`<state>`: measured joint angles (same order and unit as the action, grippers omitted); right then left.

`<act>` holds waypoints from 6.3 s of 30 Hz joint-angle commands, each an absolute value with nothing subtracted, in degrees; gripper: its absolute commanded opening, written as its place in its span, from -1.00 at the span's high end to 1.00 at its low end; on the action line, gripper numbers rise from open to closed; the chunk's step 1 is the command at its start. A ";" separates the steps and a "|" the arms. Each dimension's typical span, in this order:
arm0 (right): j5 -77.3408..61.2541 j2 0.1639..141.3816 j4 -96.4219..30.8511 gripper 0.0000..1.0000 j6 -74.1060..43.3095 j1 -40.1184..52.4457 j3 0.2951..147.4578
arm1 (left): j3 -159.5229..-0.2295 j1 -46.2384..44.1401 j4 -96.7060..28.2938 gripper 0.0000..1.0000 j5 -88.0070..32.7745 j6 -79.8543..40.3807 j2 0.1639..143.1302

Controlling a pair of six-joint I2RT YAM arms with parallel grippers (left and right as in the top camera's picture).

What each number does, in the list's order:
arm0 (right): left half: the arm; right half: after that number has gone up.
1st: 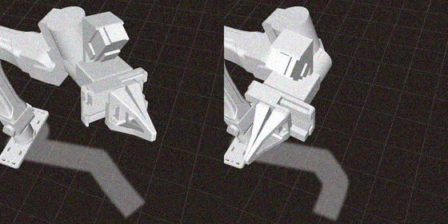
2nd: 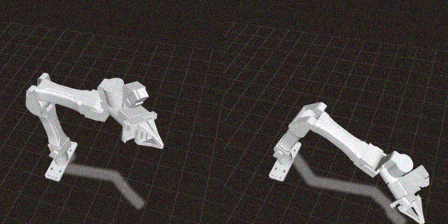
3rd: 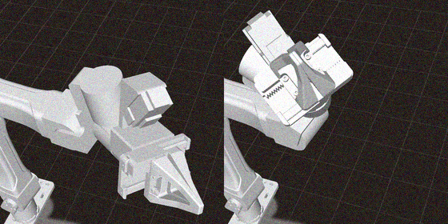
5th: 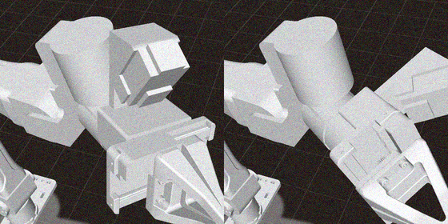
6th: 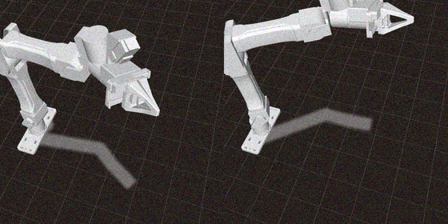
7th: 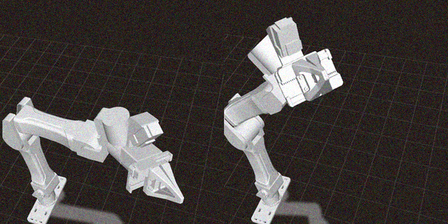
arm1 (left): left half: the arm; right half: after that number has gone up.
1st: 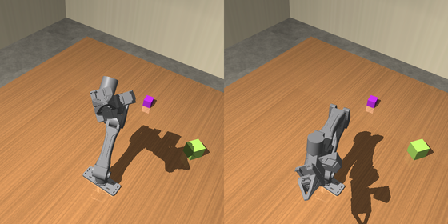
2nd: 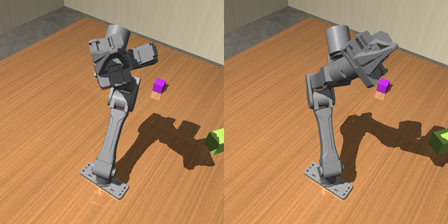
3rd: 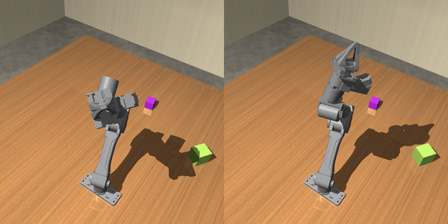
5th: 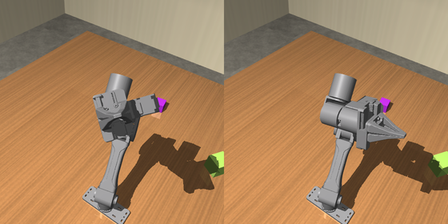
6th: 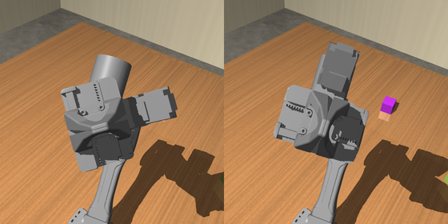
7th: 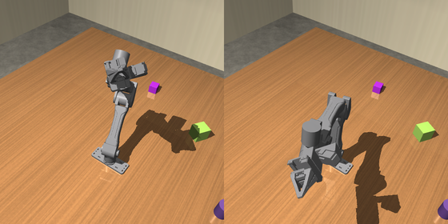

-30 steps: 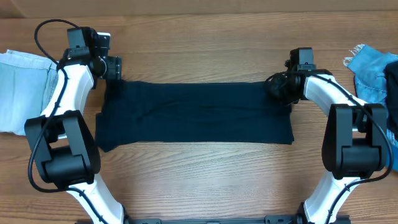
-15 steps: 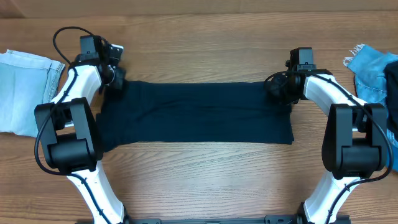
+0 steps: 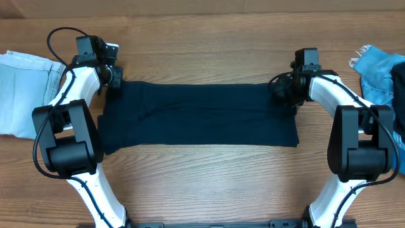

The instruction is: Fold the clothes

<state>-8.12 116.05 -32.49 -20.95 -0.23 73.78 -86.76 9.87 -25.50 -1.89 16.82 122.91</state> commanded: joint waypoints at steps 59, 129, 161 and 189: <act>-2.33 107.46 -42.61 -0.19 -17.56 -0.71 75.11 | -92.90 14.59 -75.92 -0.02 -10.81 -0.21 88.62; -19.68 82.70 -32.80 0.13 -21.39 -6.44 45.95 | -64.99 -14.66 -36.73 -0.16 -5.39 2.61 74.15; -31.81 76.97 -33.47 0.24 -10.39 -6.46 51.42 | -65.10 -1.15 -18.37 0.92 2.76 0.10 112.81; -23.44 79.83 -35.70 -0.32 -16.38 -19.62 51.42 | -94.98 -4.84 -56.01 -0.01 -14.57 3.36 100.64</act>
